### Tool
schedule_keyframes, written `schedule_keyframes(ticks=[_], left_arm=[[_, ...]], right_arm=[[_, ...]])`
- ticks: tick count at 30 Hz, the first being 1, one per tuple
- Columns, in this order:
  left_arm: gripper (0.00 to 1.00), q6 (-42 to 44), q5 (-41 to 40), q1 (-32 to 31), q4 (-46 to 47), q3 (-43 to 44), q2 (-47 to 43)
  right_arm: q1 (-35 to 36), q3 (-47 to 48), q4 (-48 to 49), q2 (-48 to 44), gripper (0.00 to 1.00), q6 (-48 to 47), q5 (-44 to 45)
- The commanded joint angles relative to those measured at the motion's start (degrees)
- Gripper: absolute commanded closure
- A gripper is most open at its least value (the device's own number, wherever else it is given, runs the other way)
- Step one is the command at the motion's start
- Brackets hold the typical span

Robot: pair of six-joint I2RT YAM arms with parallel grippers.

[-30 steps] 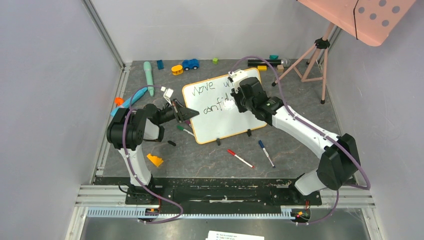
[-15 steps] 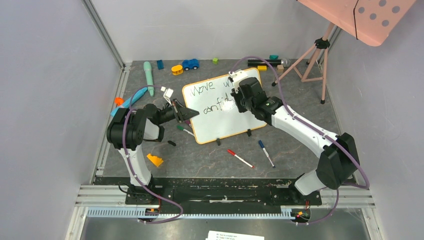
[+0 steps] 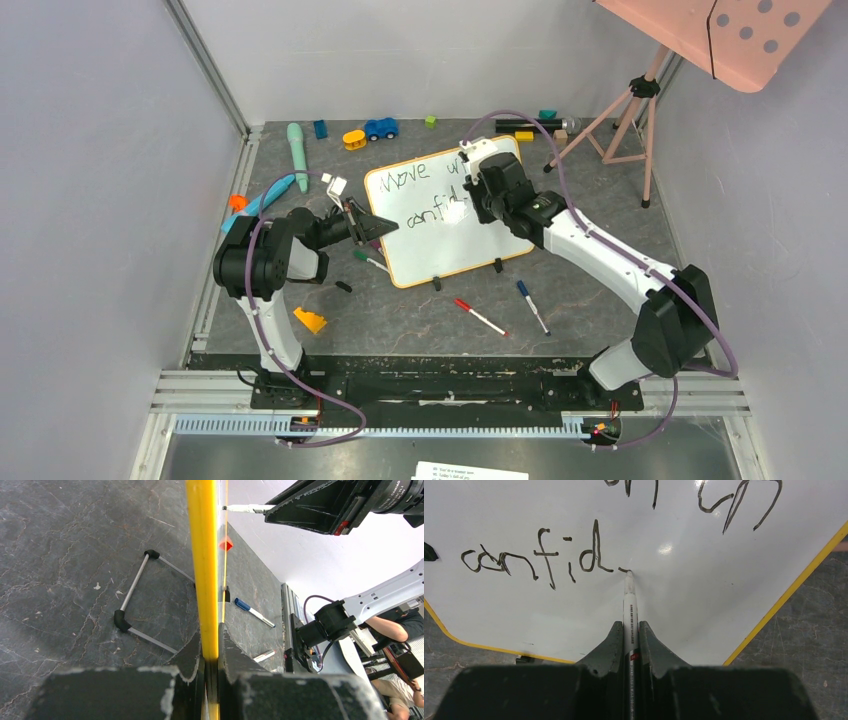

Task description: Write a sentence on the whiteboard

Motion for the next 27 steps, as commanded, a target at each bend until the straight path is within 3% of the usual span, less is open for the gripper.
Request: schedule_keyframes(ticks=[1, 11, 27], left_arm=[[0.98, 10.52, -2.63, 0.23, 2.95, 0.17, 1.18], [0.98, 10.65, -2.58, 0.22, 2.95, 0.16, 1.13], [0.98, 10.65, -2.58, 0.22, 2.95, 0.21, 1.17]], right_arm=[[-1.1, 3.31, 1.09, 1.76, 1.0, -0.23, 1.79], [-1.14, 4.8, 1.68, 2.98, 1.0, -0.37, -0.13], [-1.14, -1.37, 2.48, -0.5, 1.0, 0.48, -4.03]])
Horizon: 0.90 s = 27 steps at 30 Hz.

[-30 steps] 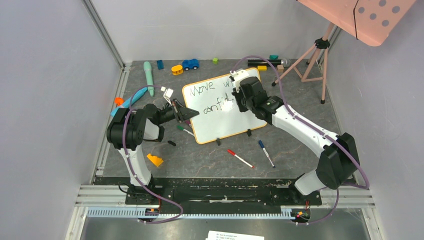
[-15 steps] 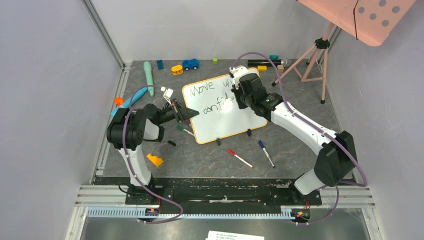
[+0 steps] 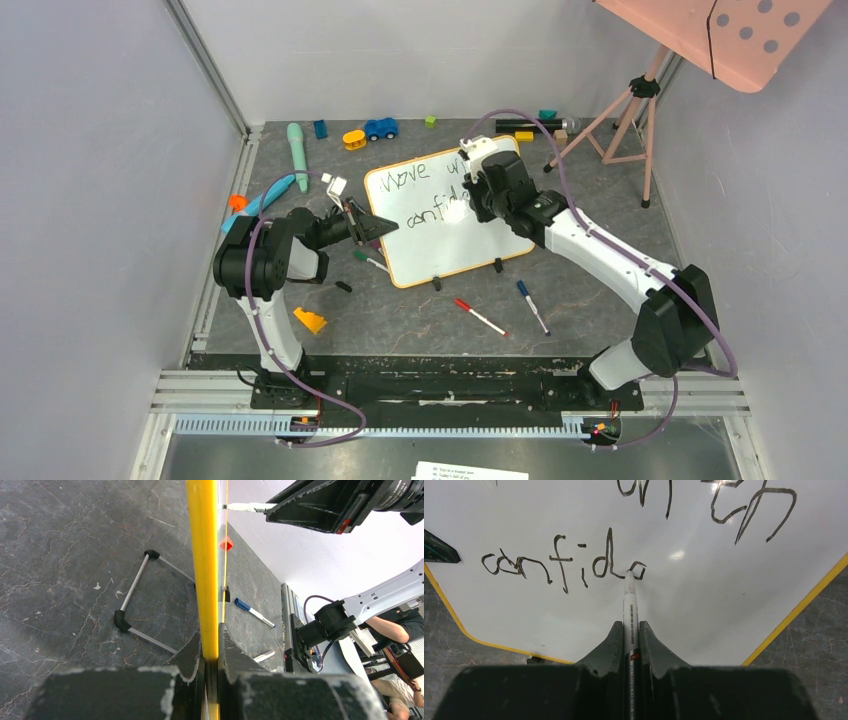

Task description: Write a sentence on the whiteboard

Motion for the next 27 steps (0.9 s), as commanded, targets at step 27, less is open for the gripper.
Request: schedule_keyframes(ticks=[27], left_arm=[[0.98, 10.49, -2.54, 0.23, 2.97, 0.1, 1.21]], right_arm=[[-0.71, 1.02, 0.5, -3.45, 1.0, 0.63, 1.6]])
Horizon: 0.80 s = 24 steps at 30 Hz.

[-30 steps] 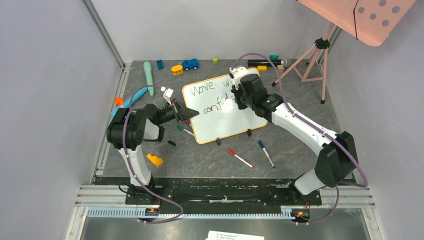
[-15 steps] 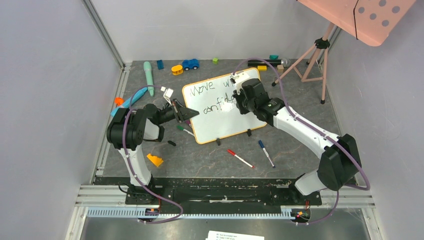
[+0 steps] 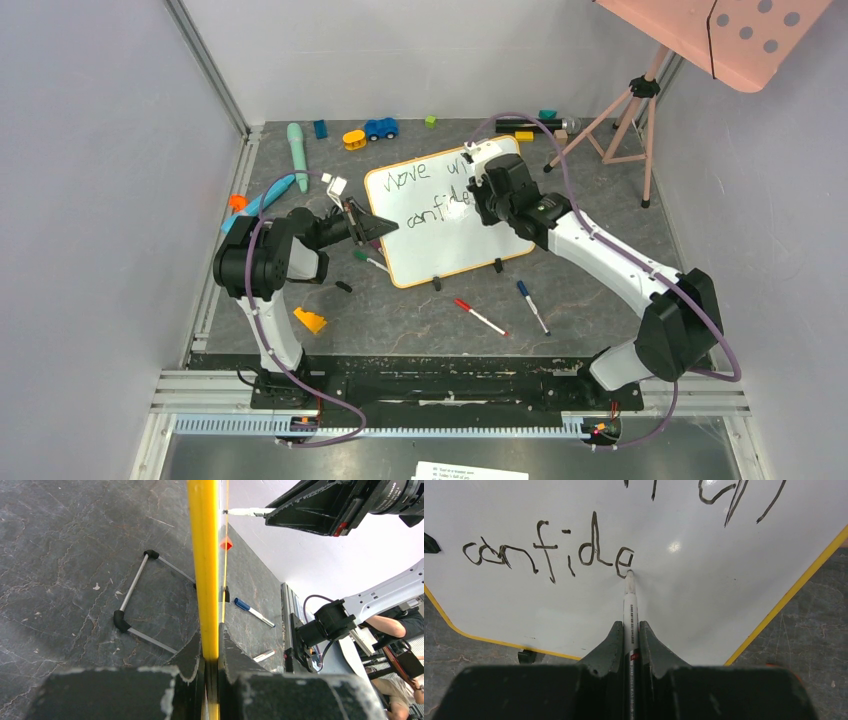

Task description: Write a sentence on the whiteboard

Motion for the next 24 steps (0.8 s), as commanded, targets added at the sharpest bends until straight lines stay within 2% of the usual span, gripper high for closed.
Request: schedule_keyframes(ticks=[1, 24], left_arm=[[0.98, 10.42, -2.66, 0.23, 2.93, 0.1, 1.2], [0.98, 10.49, -2.65, 0.22, 2.93, 0.12, 1.3]], right_arm=[[-0.6, 3.68, 1.92, -1.71, 1.0, 0.39, 0.67], [-1.43, 5.12, 1.09, 1.86, 1.0, -0.33, 2.48]])
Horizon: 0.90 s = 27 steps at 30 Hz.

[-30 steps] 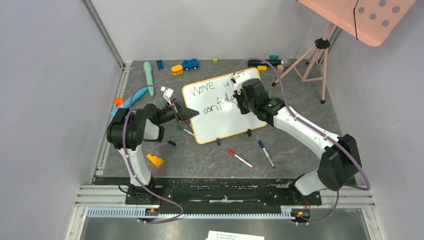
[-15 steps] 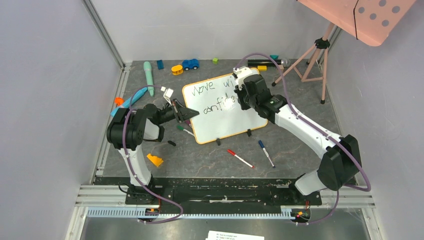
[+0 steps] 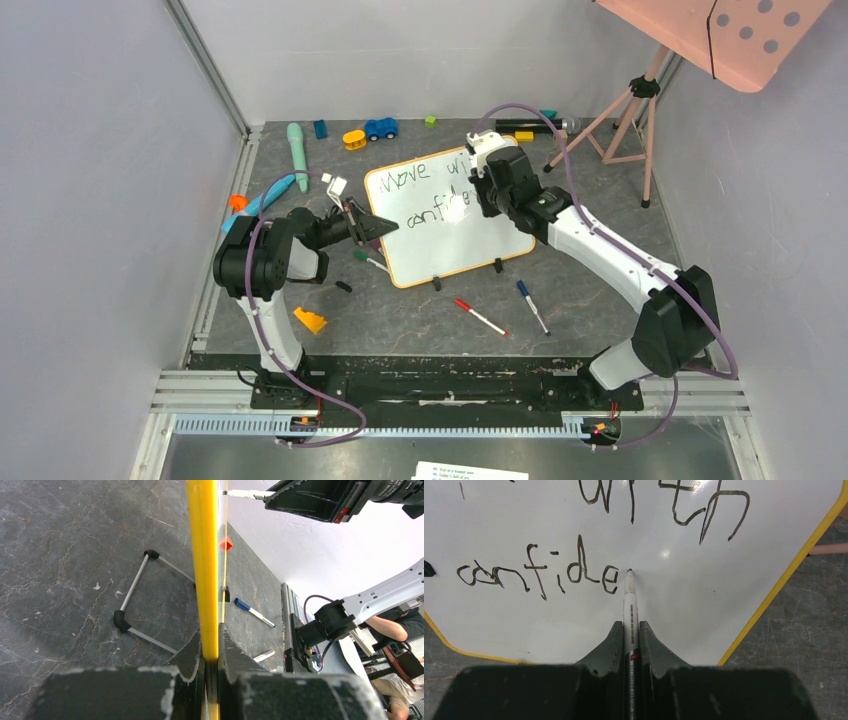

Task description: Write a sentence on the whiteboard

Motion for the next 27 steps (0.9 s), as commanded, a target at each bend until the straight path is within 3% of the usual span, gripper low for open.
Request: schedule_keyframes(ticks=[1, 17, 27], left_arm=[[0.98, 10.49, -2.69, 0.22, 2.91, 0.11, 1.23], [0.98, 10.43, -2.69, 0.22, 2.91, 0.19, 1.26], [0.98, 10.56, -2.69, 0.23, 2.91, 0.07, 1.13]], right_arm=[[-0.33, 1.98, 0.87, 0.87, 1.0, -0.12, 1.02], [-0.32, -4.57, 1.42, -1.98, 1.0, 2.19, -0.33], [-0.26, -1.86, 1.29, -0.73, 1.0, 1.74, 0.1]])
